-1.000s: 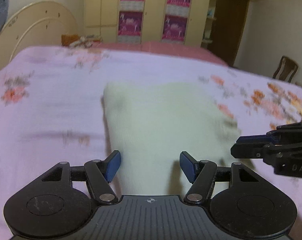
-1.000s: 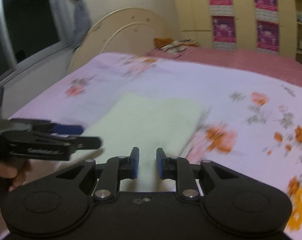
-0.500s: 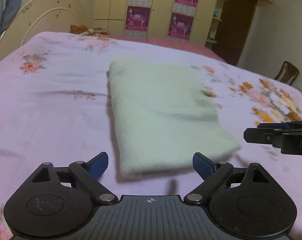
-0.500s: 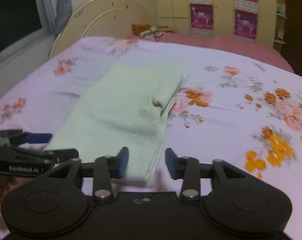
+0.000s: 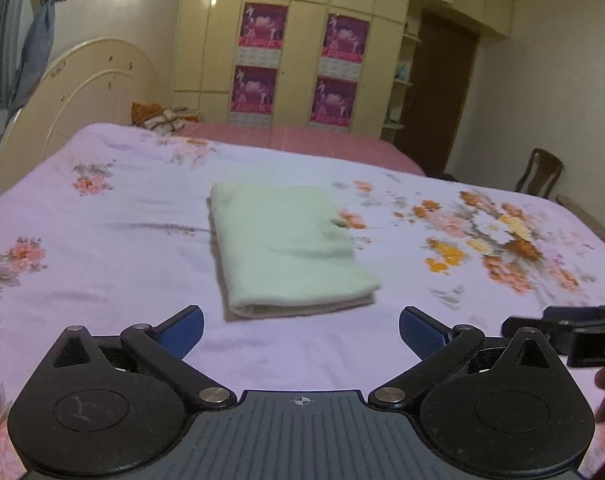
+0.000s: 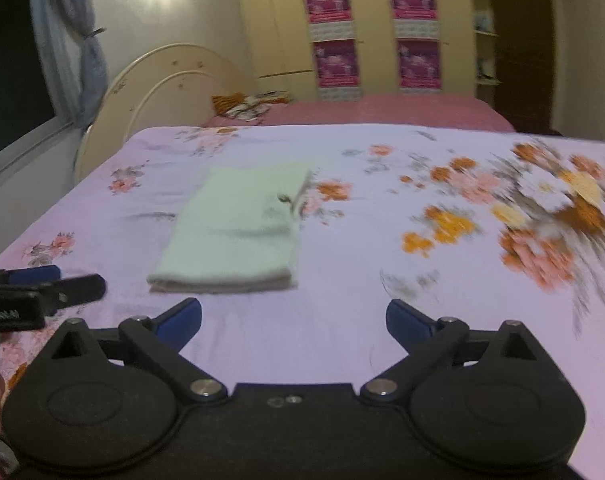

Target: Fold small clothes

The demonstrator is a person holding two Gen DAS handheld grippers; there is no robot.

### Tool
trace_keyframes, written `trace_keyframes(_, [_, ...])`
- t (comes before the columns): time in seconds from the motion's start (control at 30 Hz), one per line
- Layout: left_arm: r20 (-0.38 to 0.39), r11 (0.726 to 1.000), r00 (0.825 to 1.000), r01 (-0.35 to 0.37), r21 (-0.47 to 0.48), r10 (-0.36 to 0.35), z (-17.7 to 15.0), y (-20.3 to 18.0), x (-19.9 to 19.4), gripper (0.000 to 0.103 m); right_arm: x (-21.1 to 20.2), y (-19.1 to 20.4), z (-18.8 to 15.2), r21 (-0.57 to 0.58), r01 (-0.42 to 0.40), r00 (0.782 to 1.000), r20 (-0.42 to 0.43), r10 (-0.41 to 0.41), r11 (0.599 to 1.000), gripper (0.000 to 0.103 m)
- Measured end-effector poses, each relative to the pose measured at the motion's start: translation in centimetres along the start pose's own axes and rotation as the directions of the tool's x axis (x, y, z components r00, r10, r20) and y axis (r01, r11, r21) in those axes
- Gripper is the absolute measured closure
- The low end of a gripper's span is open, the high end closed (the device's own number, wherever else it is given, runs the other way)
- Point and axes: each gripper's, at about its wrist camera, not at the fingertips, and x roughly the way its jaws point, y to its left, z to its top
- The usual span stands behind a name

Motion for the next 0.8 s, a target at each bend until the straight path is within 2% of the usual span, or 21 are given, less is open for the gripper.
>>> trace_keyframes(0.07, [0.008,1.000,1.000,0.005,0.005,-0.005,-0.6,-0.8,-1.6,0.000,-1.8,0.4,-1.1,0.014,-0.017,1.000,0.008,0.016,1.000,0.004])
trace_keyframes(0.2, [0.024,0.999,0.999,0.033,0.007,-0.033,-1.1,-1.9,-4.1,0.000,-4.7,1.4,-2.5,0.023,0.005,0.998,0.062,-0.007,1.000,0.004])
trace_keyframes(0.43, [0.085,1.000,0.996,0.026,0.015,-0.027,-1.3,-2.8,-7.1,0.000,-6.3,1.7,-2.5,0.032,0.054,0.990,0.125,-0.058,0.998,0.004])
trace_keyframes(0.8, [0.075,1.000,0.997,0.004,0.004,-0.004,-2.1,-2.6,-7.6,0.000,-6.9,3.2,-3.7,-0.005,0.073,0.989,0.132,-0.072,0.997,0.004])
